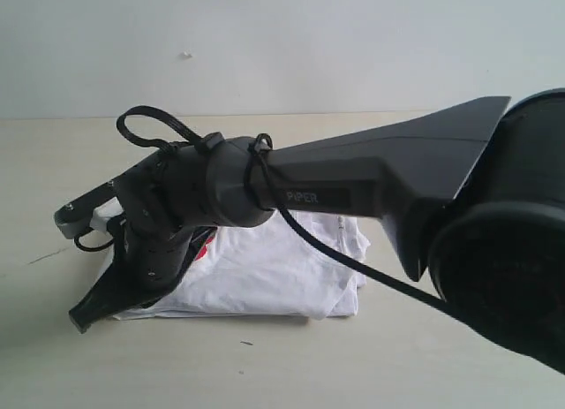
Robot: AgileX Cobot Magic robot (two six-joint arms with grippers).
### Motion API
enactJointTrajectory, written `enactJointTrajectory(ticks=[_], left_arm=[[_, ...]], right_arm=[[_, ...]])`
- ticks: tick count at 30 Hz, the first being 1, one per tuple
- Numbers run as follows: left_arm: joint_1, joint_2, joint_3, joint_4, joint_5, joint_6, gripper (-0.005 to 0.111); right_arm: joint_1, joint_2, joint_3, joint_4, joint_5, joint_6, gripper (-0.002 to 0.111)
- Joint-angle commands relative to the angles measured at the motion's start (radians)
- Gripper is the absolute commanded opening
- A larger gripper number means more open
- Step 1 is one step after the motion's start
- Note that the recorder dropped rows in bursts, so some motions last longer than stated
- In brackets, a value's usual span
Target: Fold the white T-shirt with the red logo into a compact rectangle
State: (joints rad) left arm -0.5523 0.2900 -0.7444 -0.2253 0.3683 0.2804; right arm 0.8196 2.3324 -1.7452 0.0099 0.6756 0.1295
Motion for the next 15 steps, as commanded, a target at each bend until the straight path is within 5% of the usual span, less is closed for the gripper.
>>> enactJointTrajectory(ticks=[1,15], left_arm=[[-0.007,-0.004,0.002,0.005,0.002,-0.008,0.000],[-0.007,-0.100,0.002,0.074,0.091,-0.056,0.000]], right_arm=[[0.000,-0.010,-0.006,-0.010,0.017,0.002,0.000],[0.006,-0.410,-0.006,-0.047,0.063,-0.050,0.000]])
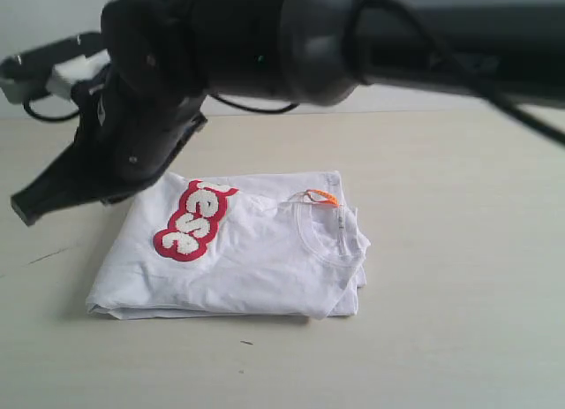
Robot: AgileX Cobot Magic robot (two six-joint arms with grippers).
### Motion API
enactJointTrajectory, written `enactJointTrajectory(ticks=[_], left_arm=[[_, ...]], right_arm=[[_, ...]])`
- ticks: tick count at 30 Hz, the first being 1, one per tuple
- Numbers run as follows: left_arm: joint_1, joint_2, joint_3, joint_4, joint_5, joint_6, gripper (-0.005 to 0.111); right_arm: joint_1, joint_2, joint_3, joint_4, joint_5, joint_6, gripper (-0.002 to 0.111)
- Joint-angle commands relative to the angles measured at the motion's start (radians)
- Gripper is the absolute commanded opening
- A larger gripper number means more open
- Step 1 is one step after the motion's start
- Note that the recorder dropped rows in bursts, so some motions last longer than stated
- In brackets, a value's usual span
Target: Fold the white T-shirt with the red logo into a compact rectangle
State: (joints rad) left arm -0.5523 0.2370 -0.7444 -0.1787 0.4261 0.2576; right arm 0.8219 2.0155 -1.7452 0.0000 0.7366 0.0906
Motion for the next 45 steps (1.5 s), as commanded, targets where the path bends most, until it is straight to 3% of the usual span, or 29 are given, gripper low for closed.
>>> enactJointTrajectory(ticks=[1,7,12,28,32,40,45], left_arm=[[-0.007,-0.076,0.002,0.059,0.048,-0.064,0.000],[-0.006,-0.206,0.002,0.245,0.090,-0.258,0.000],[-0.006,-0.237,-0.001,0.249,0.117,-0.268,0.000],[-0.006,-0.237,-0.001,0.243,0.120,-0.342,0.000],[-0.006,-0.237,-0.001,0.243,0.120,-0.342,0.000],[-0.006,-0.237,-0.001,0.243,0.118,-0.342,0.000],[-0.006,-0.237,-0.001,0.243,0.118,-0.342,0.000]], right_arm=[[0.004,-0.145,-0.006,-0.057,0.002,-0.012,0.000],[0.004,-0.413,0.133,-0.204,-0.010,0.055,0.000],[0.004,-0.665,0.301,-0.398,-0.032,0.203,0.000],[0.004,-1.402,0.645,-0.478,0.008,0.279,0.000],[0.004,-1.515,0.680,-0.541,0.114,0.351,0.000],[-0.001,-1.726,0.765,-0.496,0.069,0.349,0.000],[-0.075,-1.803,0.804,-0.394,0.034,0.255,0.000]])
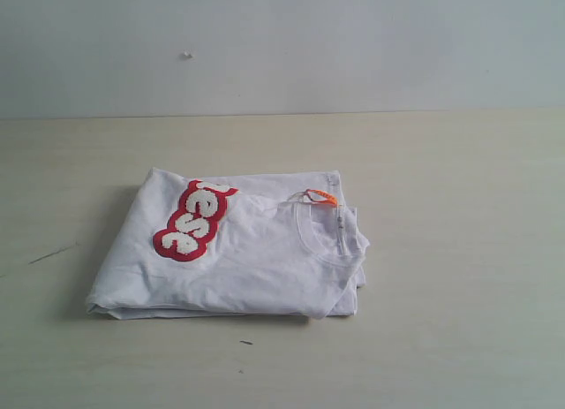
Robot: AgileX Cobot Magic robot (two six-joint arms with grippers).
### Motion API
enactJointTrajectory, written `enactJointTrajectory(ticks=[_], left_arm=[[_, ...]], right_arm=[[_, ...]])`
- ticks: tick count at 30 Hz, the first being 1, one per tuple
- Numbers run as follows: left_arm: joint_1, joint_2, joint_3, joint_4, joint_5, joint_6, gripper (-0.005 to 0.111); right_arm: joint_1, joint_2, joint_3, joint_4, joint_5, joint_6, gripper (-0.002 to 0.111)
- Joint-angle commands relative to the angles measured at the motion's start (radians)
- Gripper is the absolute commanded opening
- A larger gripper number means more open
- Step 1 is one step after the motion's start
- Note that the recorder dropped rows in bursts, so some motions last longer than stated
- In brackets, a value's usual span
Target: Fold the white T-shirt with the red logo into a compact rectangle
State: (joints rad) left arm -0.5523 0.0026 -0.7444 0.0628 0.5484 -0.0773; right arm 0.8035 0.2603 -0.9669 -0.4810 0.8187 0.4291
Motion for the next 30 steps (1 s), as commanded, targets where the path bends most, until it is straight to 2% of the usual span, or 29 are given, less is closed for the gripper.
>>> enactJointTrajectory(ticks=[1,5,10,16,19,23,30], left_arm=[[-0.006,-0.003,-0.001,0.001,-0.006,-0.007,0.000],[-0.006,-0.003,-0.001,0.001,-0.010,-0.007,0.000],[-0.006,-0.003,-0.001,0.001,-0.019,-0.007,0.000],[-0.006,-0.003,-0.001,0.001,-0.021,-0.007,0.000],[-0.006,-0.003,-0.001,0.001,-0.027,-0.007,0.000],[-0.006,-0.003,-0.001,0.001,-0.027,-0.007,0.000],[-0.006,-0.003,-0.001,0.001,-0.027,-0.007,0.000]], right_arm=[[-0.090,-0.066,0.029,0.154,-0.081,-0.147,0.000],[-0.222,-0.116,0.031,0.316,-0.152,-0.291,0.000],[-0.433,-0.169,0.031,0.339,-0.171,-0.326,0.000],[-0.628,-0.237,0.031,0.525,-0.232,-0.437,0.000],[-0.715,-0.260,0.031,0.526,-0.234,-0.437,0.000],[-0.786,-0.260,0.031,0.519,-0.239,-0.437,0.000],[-0.827,-0.260,0.068,0.530,-0.340,-0.429,0.000]])
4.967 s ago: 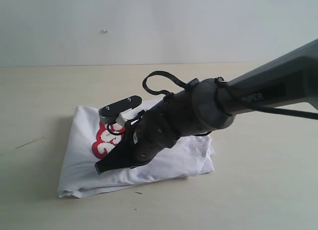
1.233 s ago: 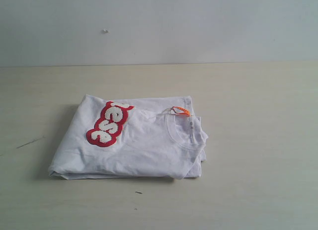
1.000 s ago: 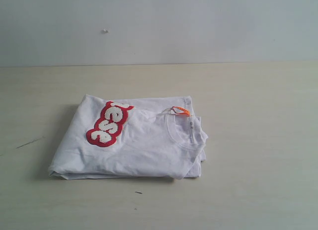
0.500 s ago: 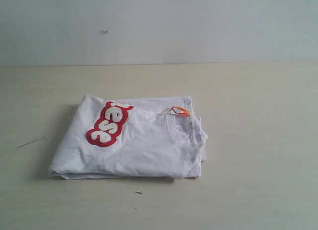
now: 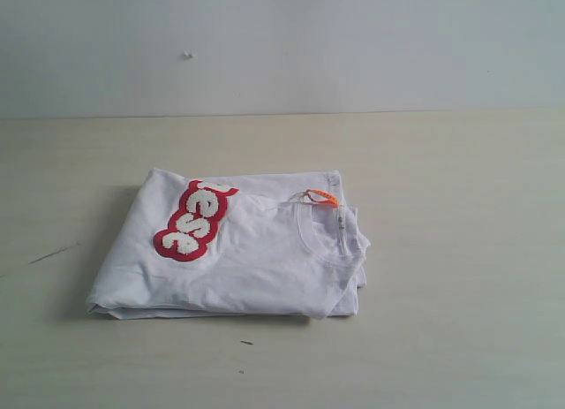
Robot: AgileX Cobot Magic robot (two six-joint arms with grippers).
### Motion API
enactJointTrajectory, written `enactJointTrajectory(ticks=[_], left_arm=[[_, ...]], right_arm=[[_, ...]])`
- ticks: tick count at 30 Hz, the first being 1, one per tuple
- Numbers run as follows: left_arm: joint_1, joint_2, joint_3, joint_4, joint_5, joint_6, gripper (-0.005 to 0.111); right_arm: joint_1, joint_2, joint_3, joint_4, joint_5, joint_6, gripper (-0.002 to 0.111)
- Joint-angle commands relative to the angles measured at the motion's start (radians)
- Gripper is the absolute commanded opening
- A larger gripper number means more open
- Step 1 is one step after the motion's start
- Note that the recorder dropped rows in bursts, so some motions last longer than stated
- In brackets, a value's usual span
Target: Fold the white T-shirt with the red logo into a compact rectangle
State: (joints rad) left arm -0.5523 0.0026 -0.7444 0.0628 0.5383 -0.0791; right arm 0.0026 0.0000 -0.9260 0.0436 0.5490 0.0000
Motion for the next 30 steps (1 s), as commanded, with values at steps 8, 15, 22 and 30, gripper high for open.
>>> enactJointTrajectory(ticks=[8,15,22,30], left_arm=[[-0.006,-0.003,-0.001,0.001,-0.017,-0.005,0.000],[-0.006,-0.003,0.000,0.003,-0.017,-0.005,0.000],[-0.006,-0.003,0.000,0.003,-0.017,-0.005,0.000],[-0.006,-0.003,0.000,0.005,0.022,-0.002,0.000]], right_arm=[[-0.102,0.000,0.084,0.030,-0.125,0.011,0.000],[-0.144,0.000,0.115,0.037,-0.163,0.027,0.000],[-0.144,0.000,0.193,0.037,-0.201,0.027,0.000],[-0.144,0.000,0.334,0.082,-0.239,0.057,0.000]])
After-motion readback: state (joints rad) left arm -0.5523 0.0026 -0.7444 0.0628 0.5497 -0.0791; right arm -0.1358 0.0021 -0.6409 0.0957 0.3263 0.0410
